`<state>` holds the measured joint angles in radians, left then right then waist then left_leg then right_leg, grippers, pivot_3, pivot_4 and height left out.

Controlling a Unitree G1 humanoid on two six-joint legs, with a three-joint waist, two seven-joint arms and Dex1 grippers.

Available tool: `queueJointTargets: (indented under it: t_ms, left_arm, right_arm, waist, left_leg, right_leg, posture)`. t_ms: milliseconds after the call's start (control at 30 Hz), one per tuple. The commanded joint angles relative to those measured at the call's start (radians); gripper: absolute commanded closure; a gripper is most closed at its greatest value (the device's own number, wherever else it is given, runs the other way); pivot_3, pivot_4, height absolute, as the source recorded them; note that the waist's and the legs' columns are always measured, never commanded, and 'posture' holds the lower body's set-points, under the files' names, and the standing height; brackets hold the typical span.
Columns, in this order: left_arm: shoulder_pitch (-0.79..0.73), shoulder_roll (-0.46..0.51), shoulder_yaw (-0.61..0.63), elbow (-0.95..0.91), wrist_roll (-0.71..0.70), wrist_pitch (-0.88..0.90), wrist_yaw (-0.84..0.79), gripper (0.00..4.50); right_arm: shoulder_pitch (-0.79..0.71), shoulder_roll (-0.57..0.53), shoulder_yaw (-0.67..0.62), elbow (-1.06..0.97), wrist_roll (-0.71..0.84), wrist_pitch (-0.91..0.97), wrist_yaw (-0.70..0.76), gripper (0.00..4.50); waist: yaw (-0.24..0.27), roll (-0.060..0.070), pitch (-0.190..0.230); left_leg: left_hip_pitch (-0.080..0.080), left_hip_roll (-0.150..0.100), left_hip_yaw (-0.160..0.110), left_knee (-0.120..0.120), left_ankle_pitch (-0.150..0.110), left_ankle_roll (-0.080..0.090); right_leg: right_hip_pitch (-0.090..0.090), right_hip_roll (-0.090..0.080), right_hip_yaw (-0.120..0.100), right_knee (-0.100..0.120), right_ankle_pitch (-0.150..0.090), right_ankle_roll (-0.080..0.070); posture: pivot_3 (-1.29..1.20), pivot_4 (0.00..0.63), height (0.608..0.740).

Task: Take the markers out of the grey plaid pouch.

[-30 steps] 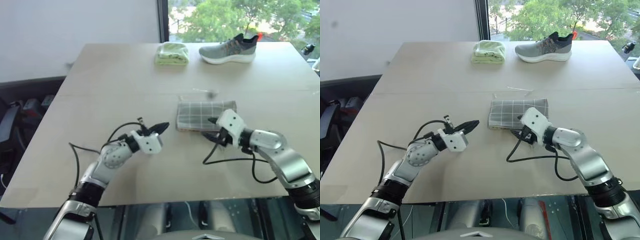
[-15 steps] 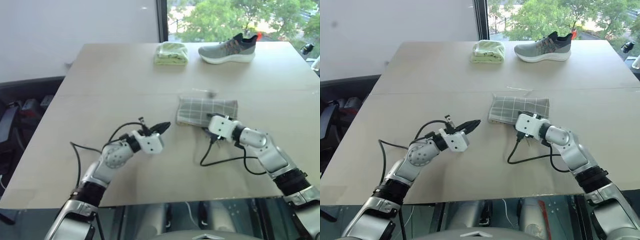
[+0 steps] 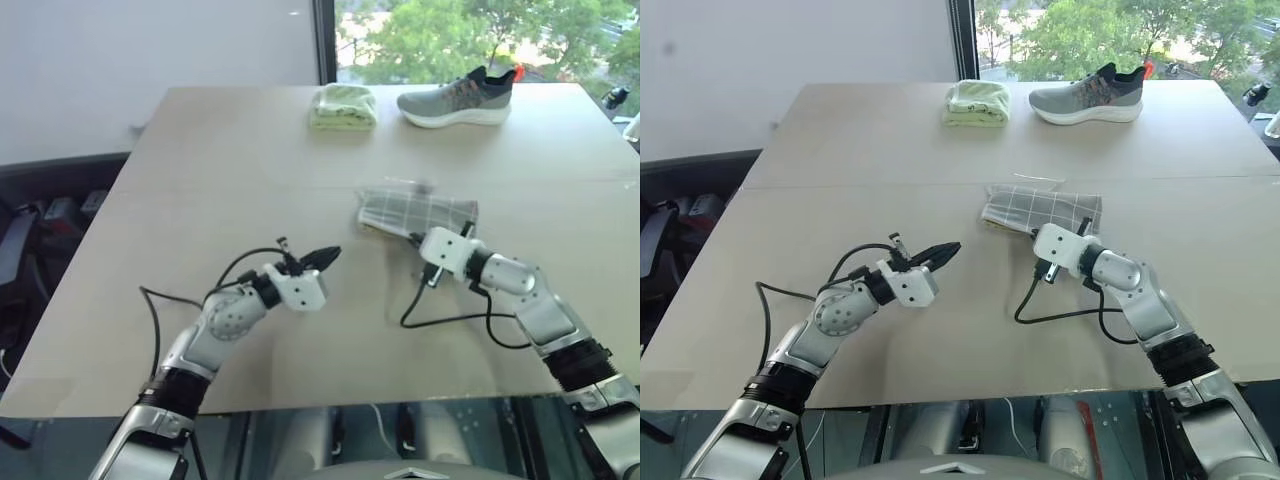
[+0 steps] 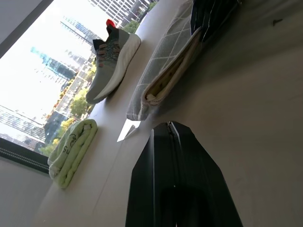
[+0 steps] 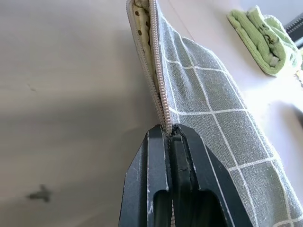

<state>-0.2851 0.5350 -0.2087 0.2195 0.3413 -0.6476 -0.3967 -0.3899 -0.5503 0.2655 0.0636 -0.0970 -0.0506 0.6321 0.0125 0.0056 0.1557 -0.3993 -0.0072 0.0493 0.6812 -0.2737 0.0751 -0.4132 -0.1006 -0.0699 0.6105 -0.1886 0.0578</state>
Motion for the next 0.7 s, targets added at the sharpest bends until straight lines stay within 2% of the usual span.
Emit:
queueJointTargets:
  t_ms: [33, 167, 200, 233, 300, 400, 567, 700]
  left_arm:
    - [-0.028, -0.006, 0.027, 0.004, -0.062, 0.023, -0.008, 4.5]
    - [-0.032, -0.004, 0.016, -0.023, -0.165, 0.022, -0.088, 4.5]
    - [-0.035, -0.005, 0.022, -0.024, -0.185, 0.015, -0.095, 4.12]
    - [-0.039, -0.008, 0.026, -0.022, -0.206, 0.013, -0.106, 3.96]
    - [-0.045, -0.011, 0.028, -0.022, -0.232, 0.011, -0.124, 3.37]
    - [-0.051, -0.024, 0.023, -0.03, -0.277, 0.037, -0.157, 1.82]
    - [-0.059, -0.032, -0.007, -0.035, -0.335, 0.057, -0.252, 1.82]
    - [-0.091, -0.028, -0.035, 0.02, -0.282, -0.006, -0.289, 1.82]
  right_arm:
    - [0.027, -0.038, -0.056, -0.107, 0.078, -0.035, 0.079, 4.45]
    - [0.072, -0.082, -0.082, -0.174, 0.123, -0.035, 0.146, 4.45]
    - [0.089, -0.097, -0.089, -0.189, 0.128, -0.04, 0.16, 4.5]
    - [0.101, -0.108, -0.095, -0.197, 0.134, -0.042, 0.171, 4.5]
    - [0.117, -0.12, -0.106, -0.21, 0.141, -0.038, 0.179, 4.5]
    - [0.129, -0.129, -0.117, -0.222, 0.145, -0.038, 0.19, 4.5]
    - [0.134, -0.132, -0.123, -0.244, 0.15, -0.034, 0.204, 4.5]
    - [0.146, -0.138, -0.121, -0.277, 0.167, -0.033, 0.228, 4.5]
  waist:
    - [0.001, 0.0, 0.0]
    - [0.0, 0.0, 0.0]
    - [0.0, 0.0, 0.0]
    - [0.0, 0.0, 0.0]
    - [0.002, 0.0, 0.0]
    - [0.001, 0.0, 0.0]
    - [0.001, 0.0, 0.0]
    - [0.003, 0.0, 0.0]
  left_leg:
    - [0.0, 0.0, 0.0, 0.0, 0.0, 0.0]
    - [0.0, 0.0, 0.0, 0.0, 0.0, 0.0]
    - [0.0, 0.0, 0.0, 0.0, 0.0, 0.0]
    - [0.0, 0.0, 0.0, 0.0, 0.0, 0.0]
    - [0.0, 0.0, -0.001, 0.0, 0.0, 0.0]
    - [0.0, 0.0, 0.0, 0.001, 0.0, 0.0]
    - [0.0, 0.0, 0.0, 0.001, 0.0, 0.0]
    - [0.0, 0.0, 0.0, 0.001, 0.0, 0.0]
  right_leg:
    - [0.0, 0.0, 0.0, 0.0, 0.0, 0.0]
    - [0.0, 0.0, 0.0, 0.0, 0.0, 0.0]
    - [0.0, 0.0, 0.0, 0.0, 0.0, 0.0]
    - [0.0, 0.0, 0.0, 0.0, 0.0, 0.0]
    - [0.0, 0.0, 0.0, 0.0, 0.0, 0.0]
    - [0.0, 0.0, 0.0, 0.0, 0.0, 0.0]
    - [0.0, 0.0, 0.0, 0.0, 0.0, 0.0]
    - [0.0, 0.0, 0.0, 0.0, 0.0, 0.0]
  posture:
    - [0.0, 0.15, 0.74]
    - [0.0, 0.15, 0.74]
    - [0.0, 0.15, 0.74]
    - [0.0, 0.15, 0.74]
    - [0.0, 0.15, 0.74]
    - [0.0, 0.15, 0.74]
    - [0.0, 0.15, 0.74]
    - [0.0, 0.15, 0.74]
